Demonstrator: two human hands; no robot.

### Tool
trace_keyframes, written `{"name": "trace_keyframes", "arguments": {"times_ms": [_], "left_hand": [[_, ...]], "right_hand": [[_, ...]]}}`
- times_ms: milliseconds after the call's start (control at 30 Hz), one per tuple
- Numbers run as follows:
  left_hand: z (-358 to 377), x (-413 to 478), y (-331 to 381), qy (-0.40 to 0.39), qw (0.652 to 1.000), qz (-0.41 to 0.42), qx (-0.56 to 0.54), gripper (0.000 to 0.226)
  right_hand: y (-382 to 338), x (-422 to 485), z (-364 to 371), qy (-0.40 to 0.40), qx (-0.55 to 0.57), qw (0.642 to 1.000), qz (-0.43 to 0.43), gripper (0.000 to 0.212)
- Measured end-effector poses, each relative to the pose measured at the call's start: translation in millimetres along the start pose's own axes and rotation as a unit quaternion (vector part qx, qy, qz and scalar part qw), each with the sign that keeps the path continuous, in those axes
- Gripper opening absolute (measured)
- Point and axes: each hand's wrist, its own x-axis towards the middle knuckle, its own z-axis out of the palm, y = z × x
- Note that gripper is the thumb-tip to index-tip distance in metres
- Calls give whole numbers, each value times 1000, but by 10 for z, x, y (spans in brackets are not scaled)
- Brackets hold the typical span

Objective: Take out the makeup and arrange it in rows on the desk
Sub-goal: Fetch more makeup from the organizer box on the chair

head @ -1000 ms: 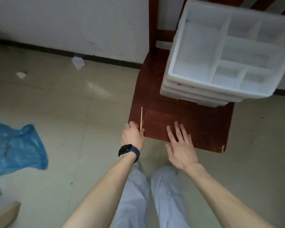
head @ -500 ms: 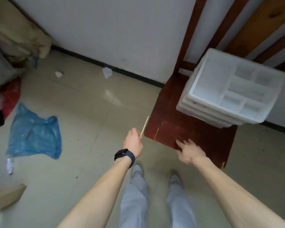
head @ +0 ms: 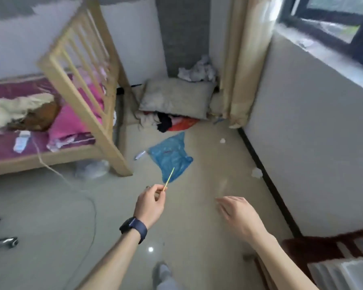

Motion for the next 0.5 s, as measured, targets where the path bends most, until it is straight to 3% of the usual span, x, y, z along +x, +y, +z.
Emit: {"name": "trace_keyframes", "arguments": {"times_ms": [100, 200, 500], "left_hand": [[-1206, -308, -466, 114, 992, -47, -19, 11], [-2137, -698, -997, 204, 975, -90, -24, 11], [-4361, -2019, -2607, 425, 882, -190, -78, 8]], "right_hand": [[-1228, 192, -155, 2, -44, 992, -117, 30], [-2457, 259, -87, -5, -44, 974, -224, 29], [-5751, -88, 1213, -109, -78, 873, -468, 30]]}}
